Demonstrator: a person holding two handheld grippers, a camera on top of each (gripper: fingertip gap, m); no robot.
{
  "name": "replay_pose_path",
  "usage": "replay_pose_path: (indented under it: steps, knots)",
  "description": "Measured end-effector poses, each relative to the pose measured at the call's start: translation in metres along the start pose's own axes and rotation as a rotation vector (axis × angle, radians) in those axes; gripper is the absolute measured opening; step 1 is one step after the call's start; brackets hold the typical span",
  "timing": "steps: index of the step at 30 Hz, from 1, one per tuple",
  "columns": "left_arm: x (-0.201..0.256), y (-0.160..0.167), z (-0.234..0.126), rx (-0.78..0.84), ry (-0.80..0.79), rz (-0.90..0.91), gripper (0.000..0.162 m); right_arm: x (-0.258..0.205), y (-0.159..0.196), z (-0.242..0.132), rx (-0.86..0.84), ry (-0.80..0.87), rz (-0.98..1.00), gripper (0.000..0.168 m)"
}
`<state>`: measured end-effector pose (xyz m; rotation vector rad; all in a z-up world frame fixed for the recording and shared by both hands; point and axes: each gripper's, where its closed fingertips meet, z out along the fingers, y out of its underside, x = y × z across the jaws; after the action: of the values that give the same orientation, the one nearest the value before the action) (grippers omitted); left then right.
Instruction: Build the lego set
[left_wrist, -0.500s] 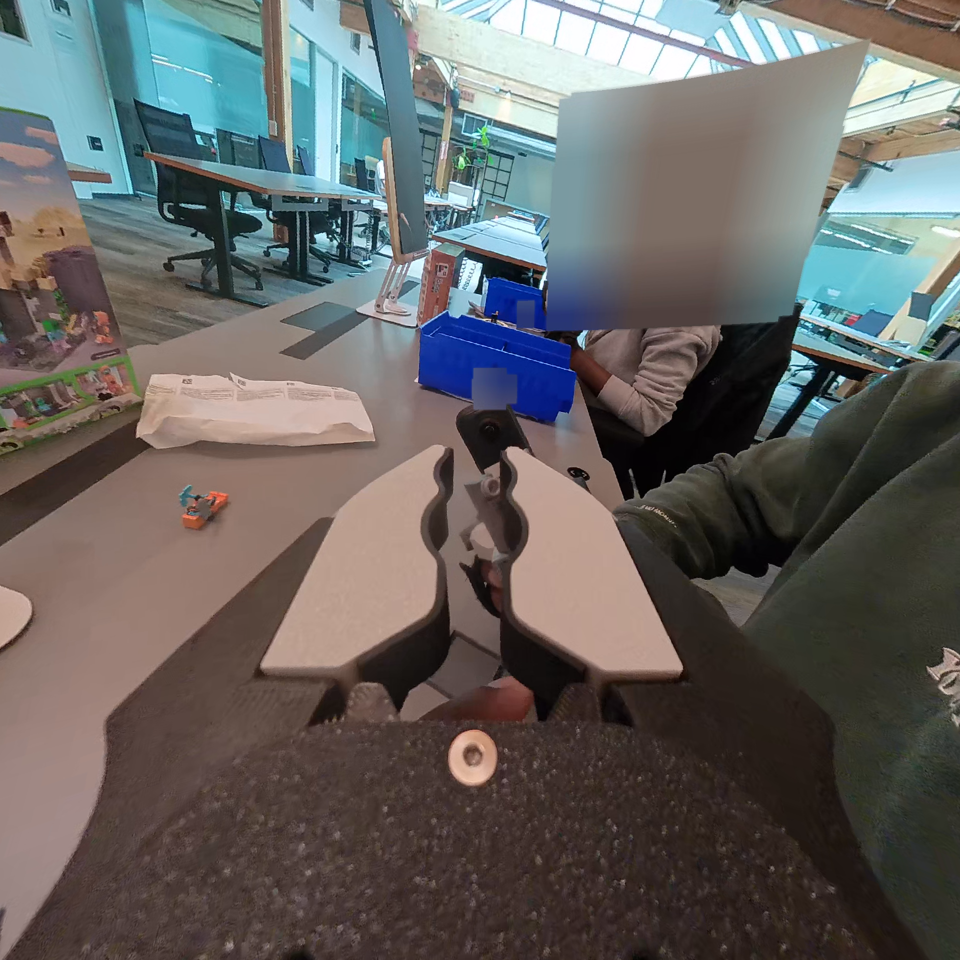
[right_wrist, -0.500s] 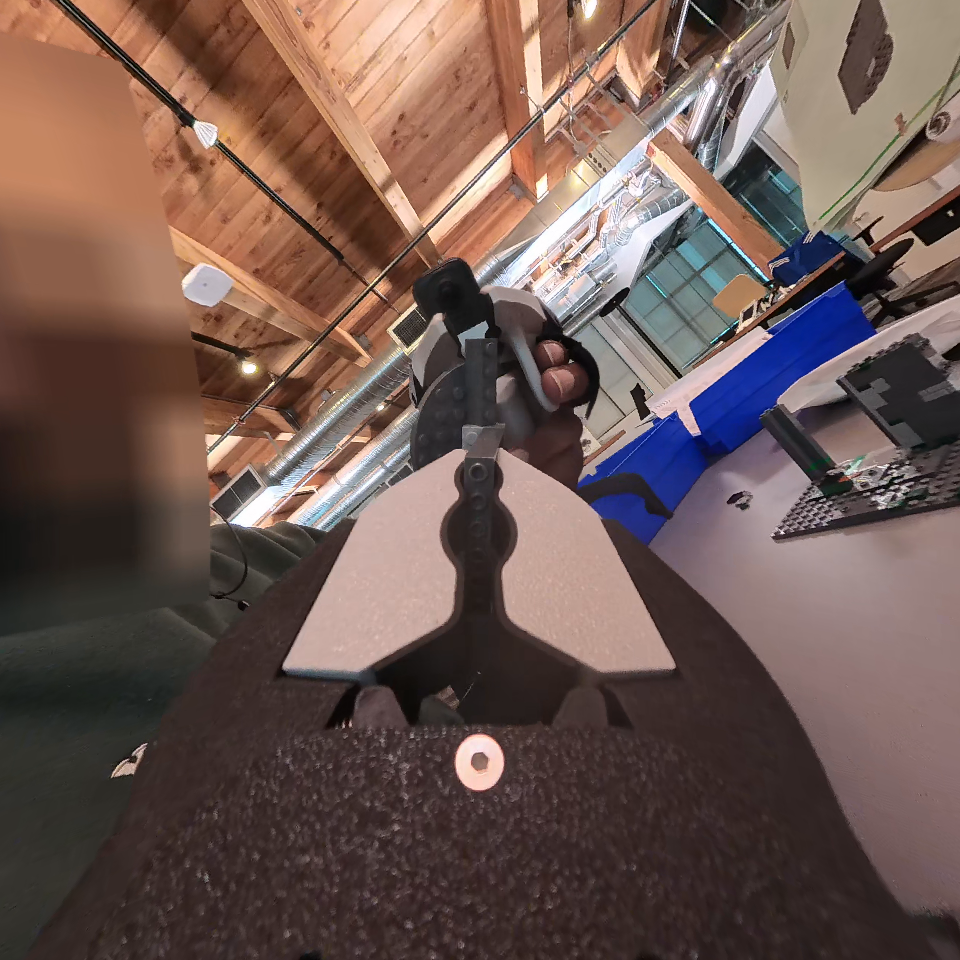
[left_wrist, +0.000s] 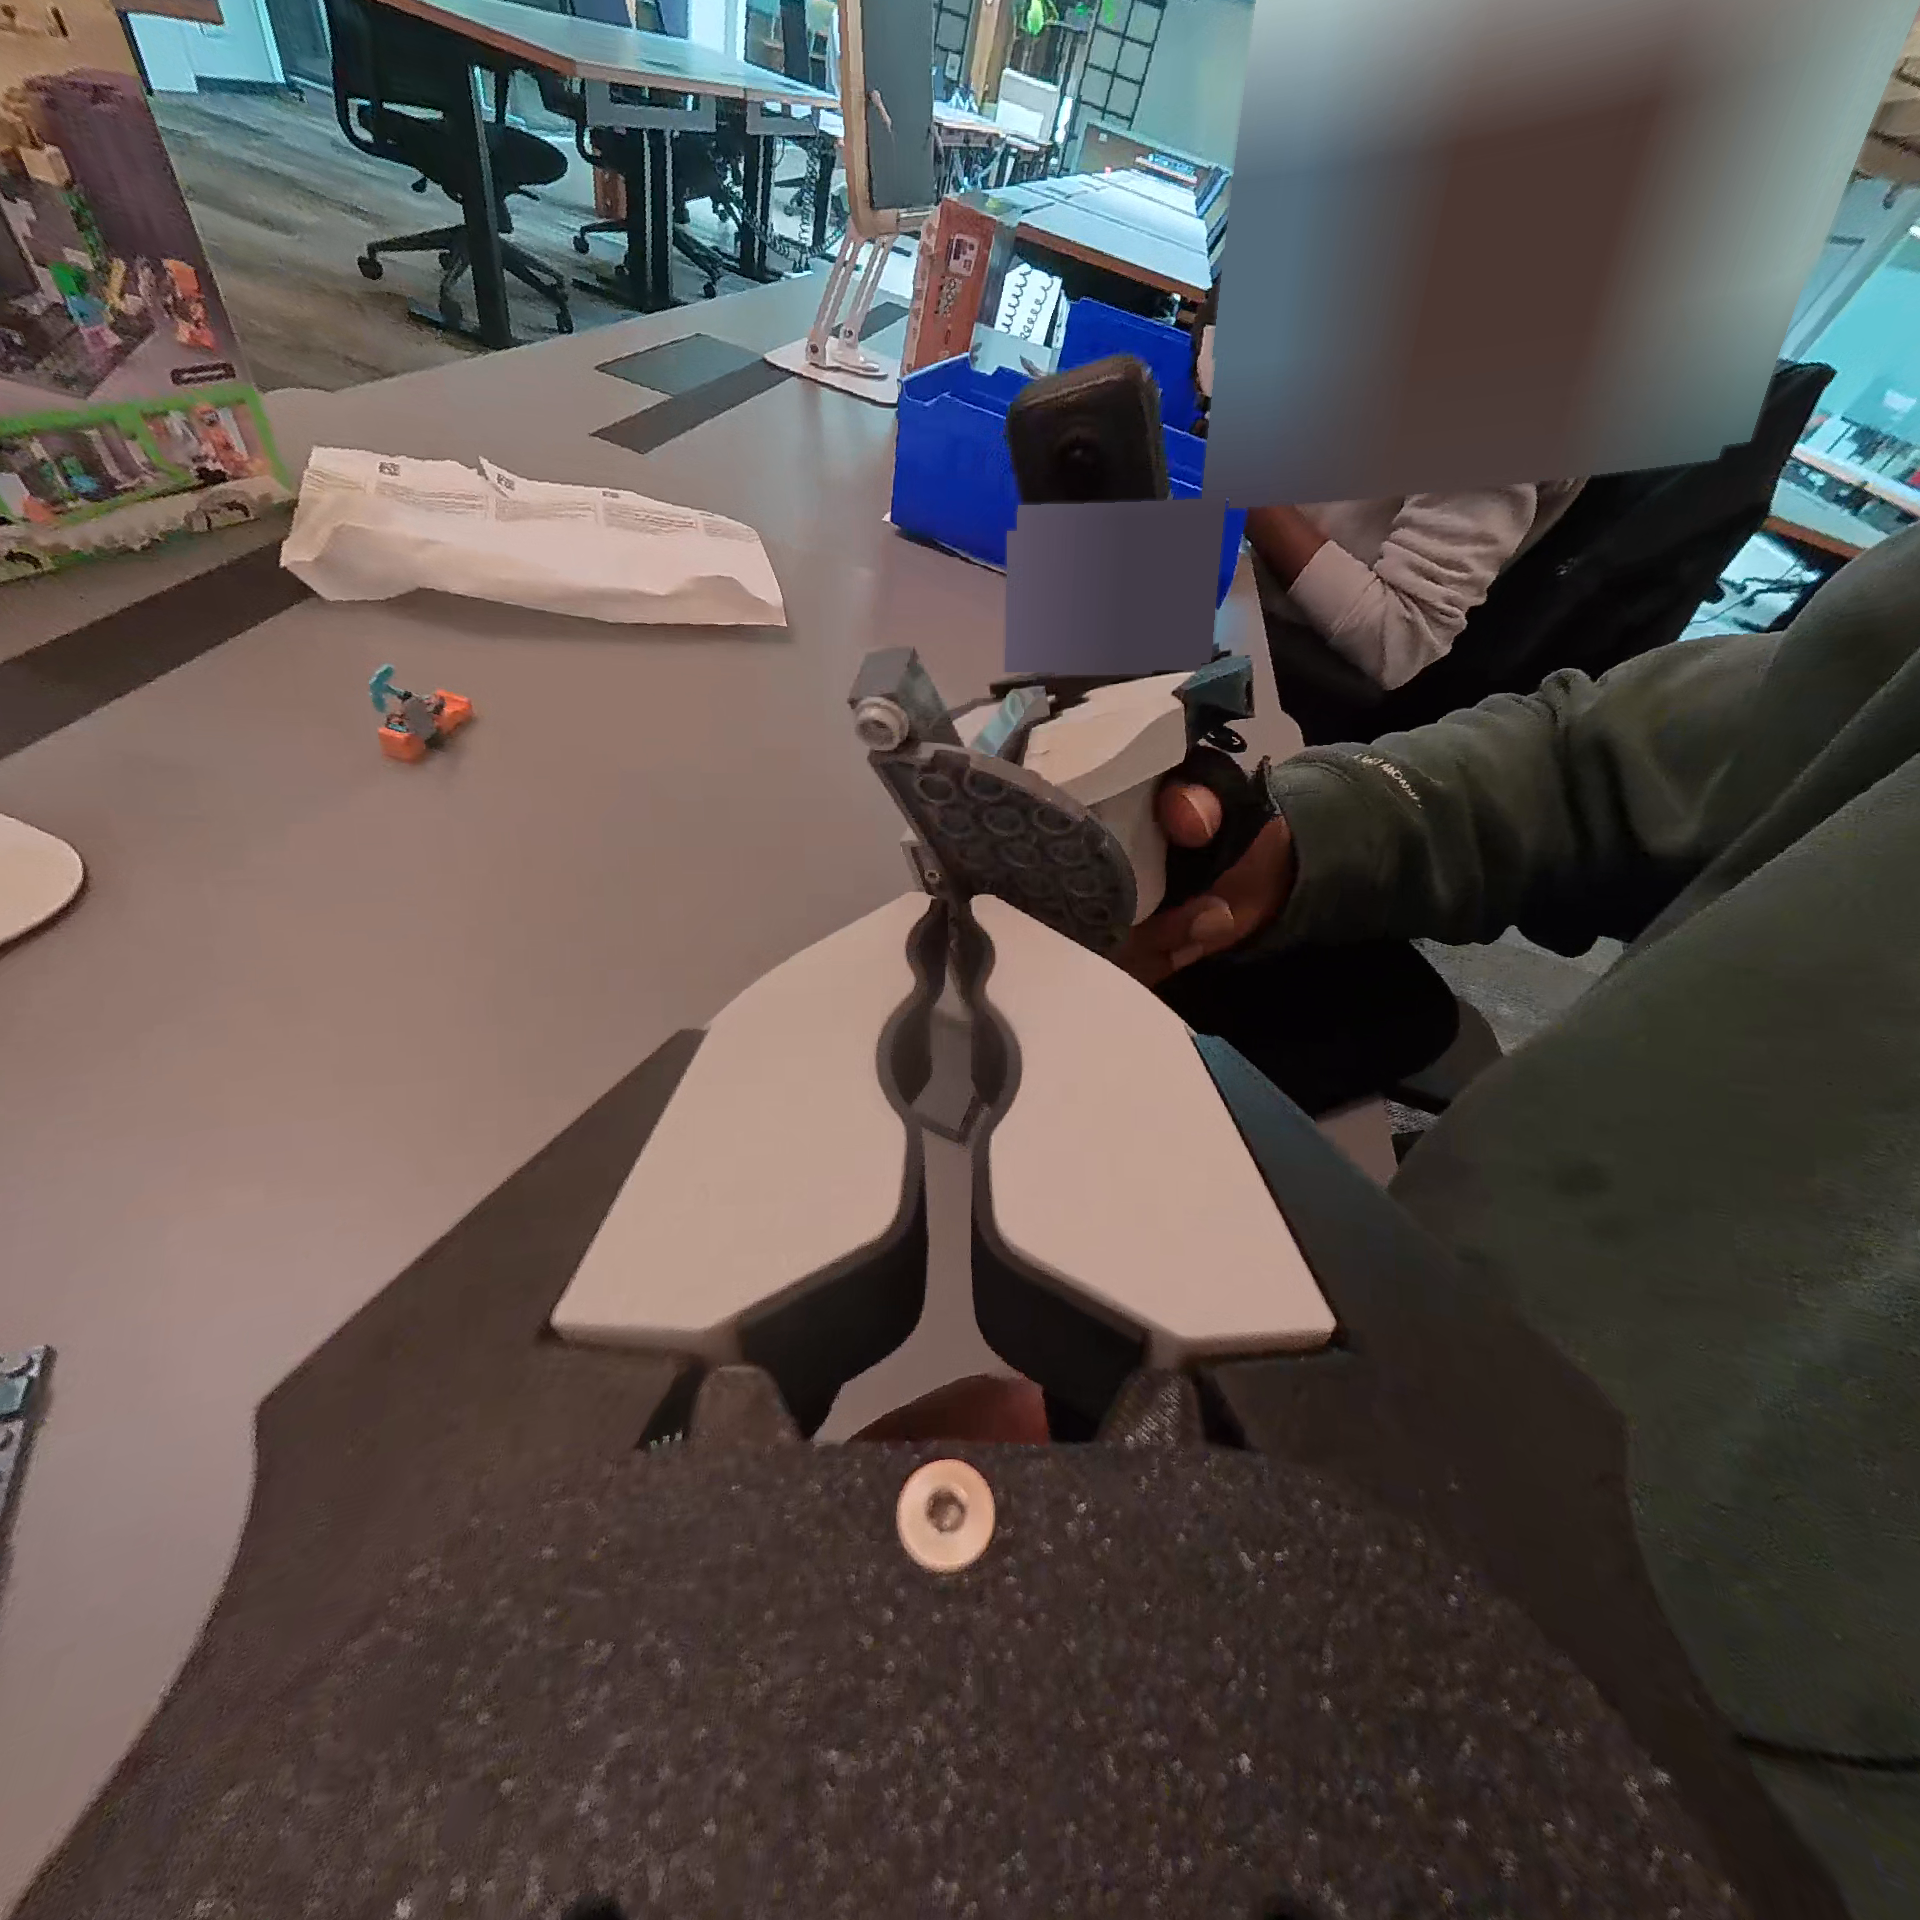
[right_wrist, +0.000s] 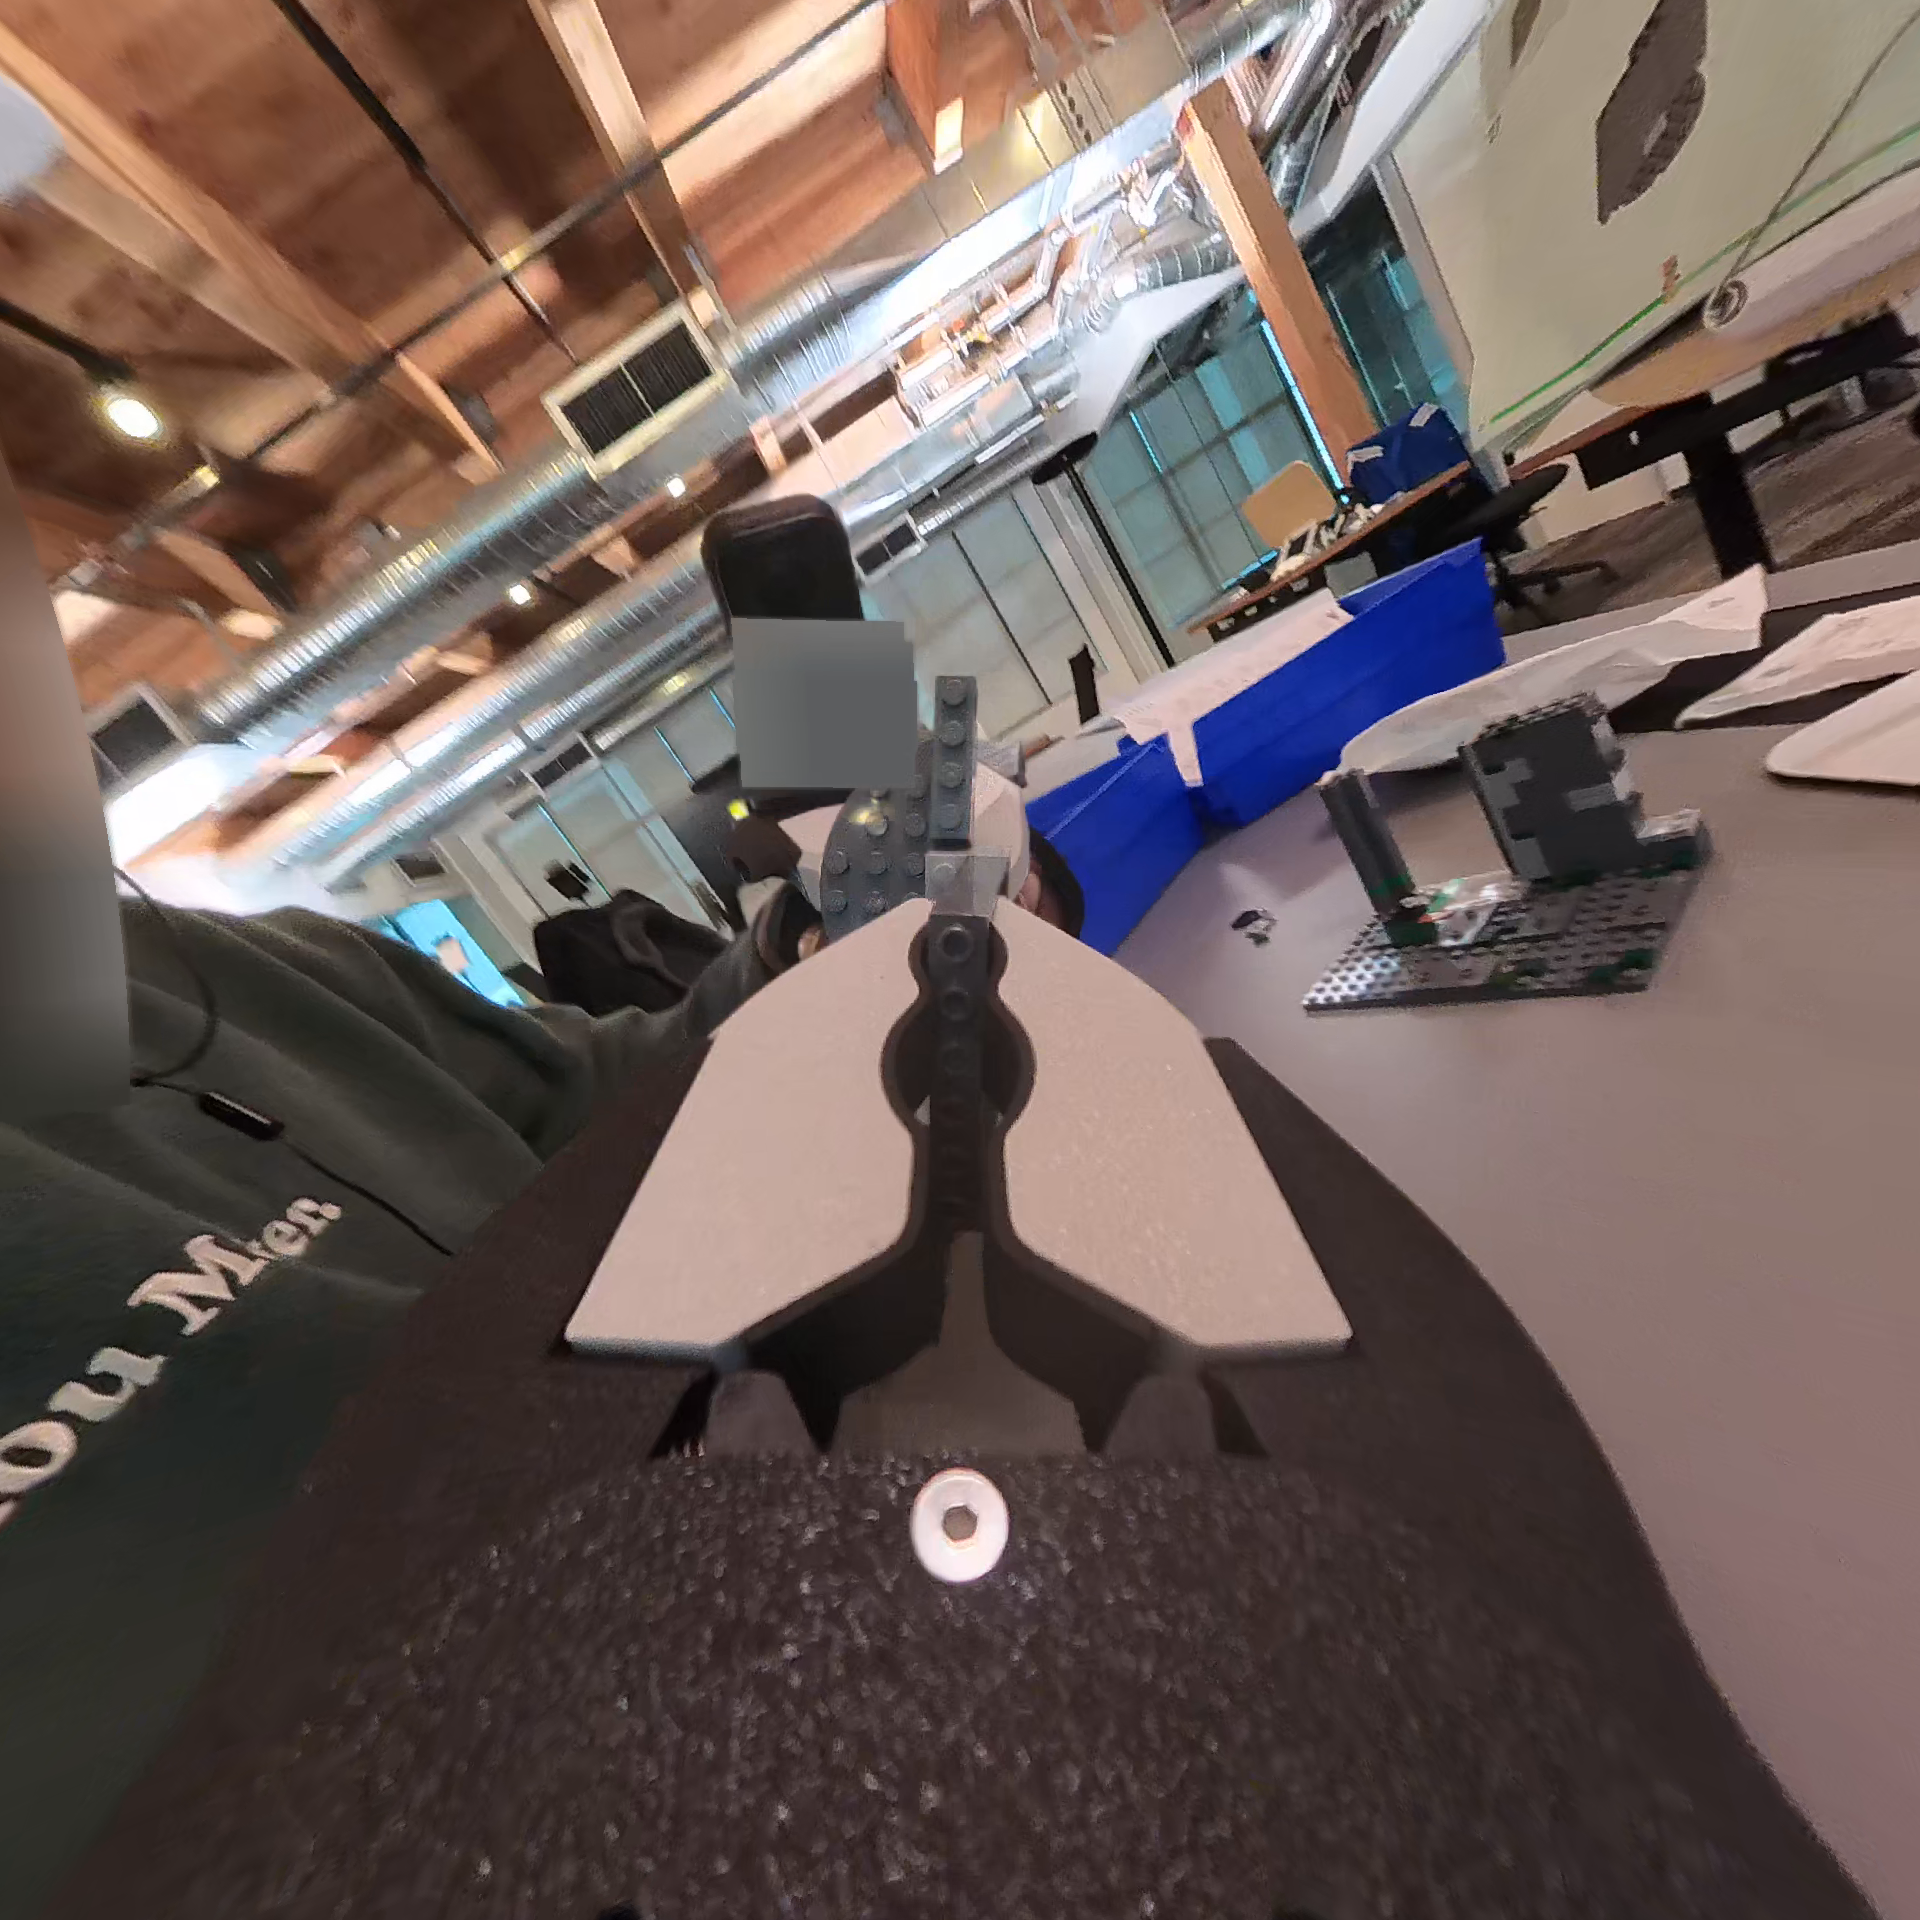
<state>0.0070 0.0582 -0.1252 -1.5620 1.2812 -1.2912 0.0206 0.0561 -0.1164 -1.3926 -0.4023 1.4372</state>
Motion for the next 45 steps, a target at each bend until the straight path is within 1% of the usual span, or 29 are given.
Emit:
replay_pose_path:
  steps: [4,11,16,19,23,25,32,34,41,45]
  knots:
    - [0.002,0.004,-0.002,0.018,0.034,-0.011,0.000,-0.003,0.003,0.002,-0.089,0.036,-0.124,0.003]
    - [0.009,0.012,-0.006,0.004,0.137,-0.032,0.000,-0.008,0.011,0.006,-0.275,0.053,-0.261,0.003]
    - [0.012,0.019,-0.007,-0.028,0.169,-0.017,0.000,-0.011,0.016,0.007,-0.389,0.047,-0.322,0.003]
    - [0.015,0.019,-0.008,-0.027,0.194,-0.011,0.000,-0.014,0.017,0.008,-0.418,0.031,-0.333,0.003]
    - [0.018,0.028,-0.008,-0.081,0.194,0.040,0.000,-0.016,0.025,0.009,-0.508,0.031,-0.398,0.003]
    - [0.019,0.030,-0.008,-0.085,0.196,0.048,0.000,-0.017,0.026,0.009,-0.526,0.023,-0.398,0.003]
    - [0.022,0.040,-0.006,-0.145,0.161,0.133,0.000,-0.019,0.035,0.010,-0.677,0.013,-0.472,0.003]
    - [0.023,0.038,-0.006,-0.136,0.159,0.130,0.000,-0.020,0.034,0.010,-0.686,0.007,-0.470,0.003]
    - [0.025,0.049,-0.006,-0.193,0.168,0.193,0.000,-0.021,0.044,0.007,-0.750,-0.021,-0.451,0.003]
    - [0.027,0.054,-0.005,-0.192,0.183,0.206,0.000,-0.021,0.049,0.006,-0.757,-0.029,-0.452,0.003]
